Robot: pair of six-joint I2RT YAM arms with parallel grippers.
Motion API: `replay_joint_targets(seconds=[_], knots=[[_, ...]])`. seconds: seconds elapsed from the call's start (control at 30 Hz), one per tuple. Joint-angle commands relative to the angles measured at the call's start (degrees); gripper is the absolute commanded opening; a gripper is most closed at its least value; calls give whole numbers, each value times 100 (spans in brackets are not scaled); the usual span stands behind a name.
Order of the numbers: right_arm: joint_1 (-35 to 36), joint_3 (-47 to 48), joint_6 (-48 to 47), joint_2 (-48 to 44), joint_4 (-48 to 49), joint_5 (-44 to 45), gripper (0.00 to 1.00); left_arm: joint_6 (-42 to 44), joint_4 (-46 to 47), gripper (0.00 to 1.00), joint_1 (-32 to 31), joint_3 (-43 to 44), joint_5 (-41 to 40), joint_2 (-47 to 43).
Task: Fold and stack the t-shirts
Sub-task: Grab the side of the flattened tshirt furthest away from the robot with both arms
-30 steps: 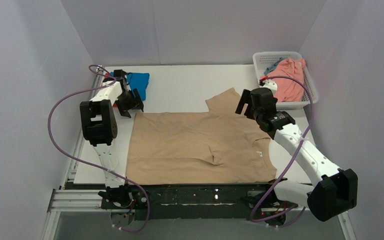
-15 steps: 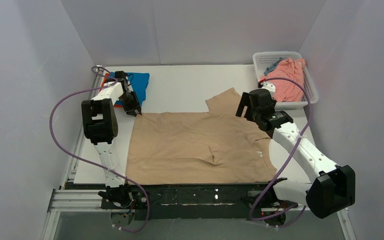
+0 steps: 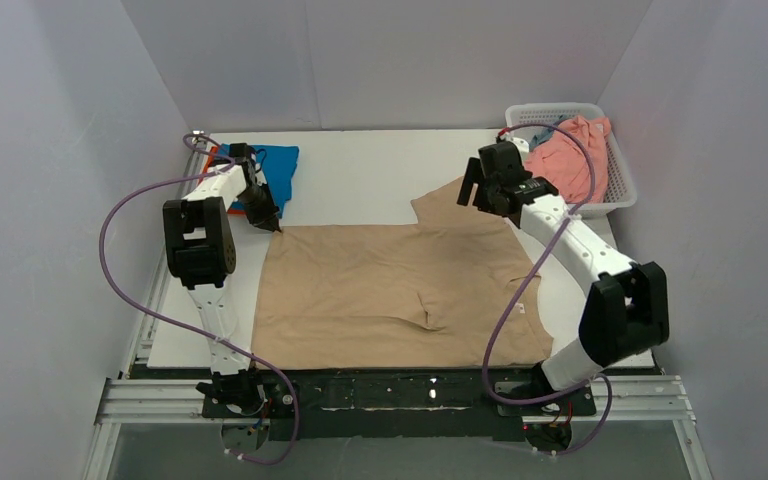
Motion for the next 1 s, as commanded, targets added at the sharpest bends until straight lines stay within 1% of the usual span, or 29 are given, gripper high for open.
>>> replay_joint_targets(seconds=[0.0,0.07,0.23,0.4,0.57,0.7,0.8,0.87,0.97], knots=[[-58,967,118,944,133,-171,91,-36,-597,0,-12,-284,59,-207],[-97,1616,88,1550,-22,-226,91,-109,-597,0,-6,-326,93,-315],[-134,3513,24,3116,-786,-121,89,-267,-476,0,-11,-467,250,-516],[-201,4778,4,4314,-1187,-59,87,-321,-530,0,-12,-470,306,-549],[-233,5709,-169,5235,-1134,70,86,-475,-501,0,-10,-551,415,-634],[-242,6141,-323,5680,-960,215,85,-571,-482,0,-8,-675,429,-752],[-275,6657,-307,5939,-1322,97,84,-603,-465,0,-8,-752,464,-857],[-289,6673,-275,5939,-1545,46,82,-598,-479,0,-8,-792,461,-916],[-286,6371,-431,5899,-1717,-165,81,-627,-428,0,-4,-861,496,-997]])
